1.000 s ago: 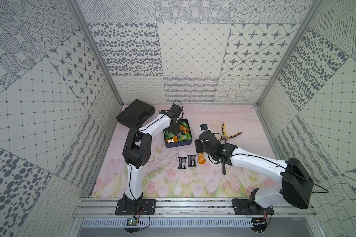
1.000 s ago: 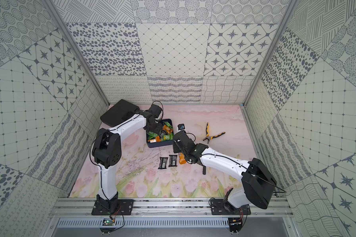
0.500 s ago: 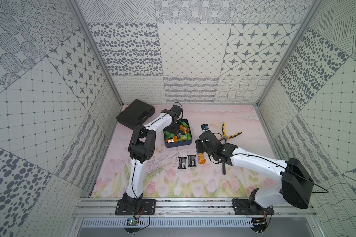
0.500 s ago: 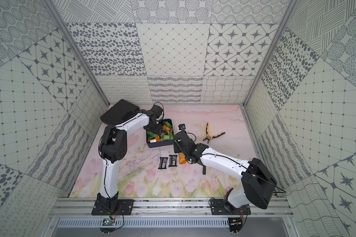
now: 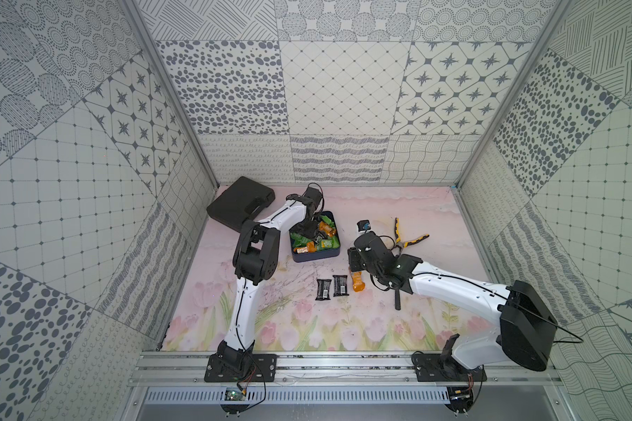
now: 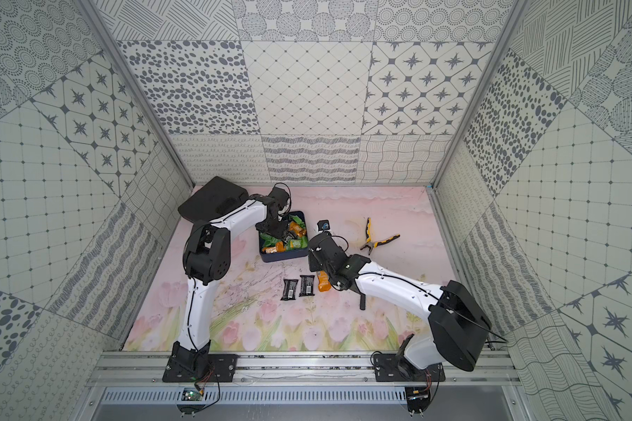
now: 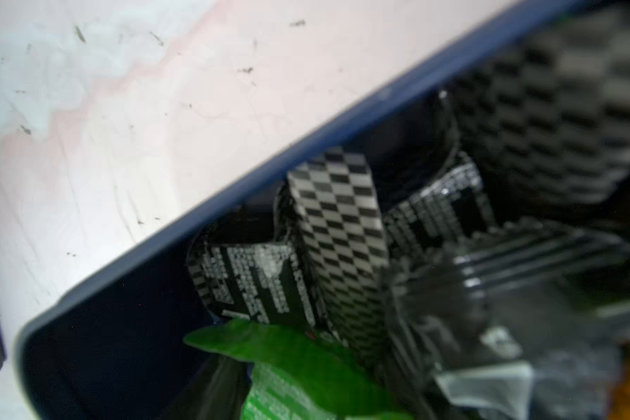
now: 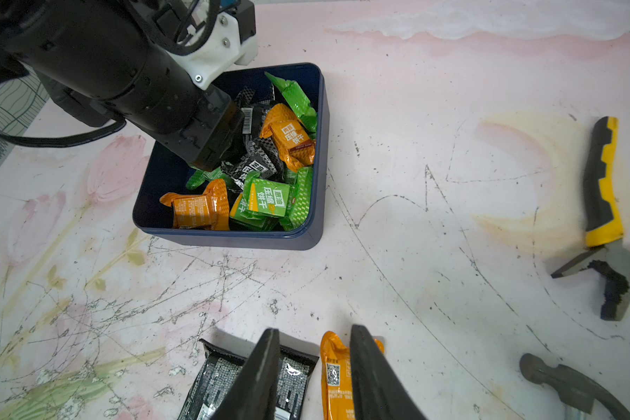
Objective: Take the cookies out of the storage box
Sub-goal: Pick up the cookie from the storage box.
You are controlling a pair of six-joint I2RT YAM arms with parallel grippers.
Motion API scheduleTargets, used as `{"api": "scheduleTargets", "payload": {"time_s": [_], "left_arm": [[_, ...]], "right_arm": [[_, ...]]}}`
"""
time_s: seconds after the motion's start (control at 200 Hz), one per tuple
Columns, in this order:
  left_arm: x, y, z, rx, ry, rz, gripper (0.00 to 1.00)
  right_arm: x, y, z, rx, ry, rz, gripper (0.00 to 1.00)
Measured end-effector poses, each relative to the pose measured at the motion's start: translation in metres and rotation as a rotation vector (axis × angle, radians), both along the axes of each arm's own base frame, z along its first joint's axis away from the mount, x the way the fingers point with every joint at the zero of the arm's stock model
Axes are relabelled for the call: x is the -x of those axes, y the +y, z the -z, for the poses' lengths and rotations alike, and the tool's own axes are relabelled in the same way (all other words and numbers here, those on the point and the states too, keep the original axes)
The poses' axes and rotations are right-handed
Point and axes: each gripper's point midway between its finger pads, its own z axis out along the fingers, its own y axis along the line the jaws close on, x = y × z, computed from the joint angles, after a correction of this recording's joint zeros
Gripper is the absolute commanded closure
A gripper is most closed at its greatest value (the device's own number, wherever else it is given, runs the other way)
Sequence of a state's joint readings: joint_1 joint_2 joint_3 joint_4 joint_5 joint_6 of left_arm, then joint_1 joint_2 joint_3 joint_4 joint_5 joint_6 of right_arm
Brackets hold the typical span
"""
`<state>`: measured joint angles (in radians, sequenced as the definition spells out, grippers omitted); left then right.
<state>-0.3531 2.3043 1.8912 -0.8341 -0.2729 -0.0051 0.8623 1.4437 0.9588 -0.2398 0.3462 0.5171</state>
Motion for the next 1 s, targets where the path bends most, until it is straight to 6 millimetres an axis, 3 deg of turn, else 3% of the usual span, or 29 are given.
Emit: {"api": "scheduleTargets", "payload": {"time_s": [0.135, 0.43, 0.785, 1.0], "left_arm": [[0.001, 0.001, 0.000, 0.001, 0.005, -0.010, 0.63], [0.003, 0.003, -0.008, 0.001, -0.001, -0.023, 0.68], [-0.002, 0.001, -0.064, 0.059, -0.125, -0.068, 0.71], [0.014, 0.002, -0.096, 0.100, -0.185, -0.107, 0.71]], "right_arm": [[0.000, 0.000, 0.000, 0.001, 0.000, 0.001, 0.65], [0.001, -0.001, 0.001, 0.003, 0.005, 0.006, 0.65], [0.004, -0.006, -0.006, -0.019, -0.003, 0.020, 0.66], [0.005, -0.009, -0.003, -0.019, 0.004, 0.031, 0.66]]}}
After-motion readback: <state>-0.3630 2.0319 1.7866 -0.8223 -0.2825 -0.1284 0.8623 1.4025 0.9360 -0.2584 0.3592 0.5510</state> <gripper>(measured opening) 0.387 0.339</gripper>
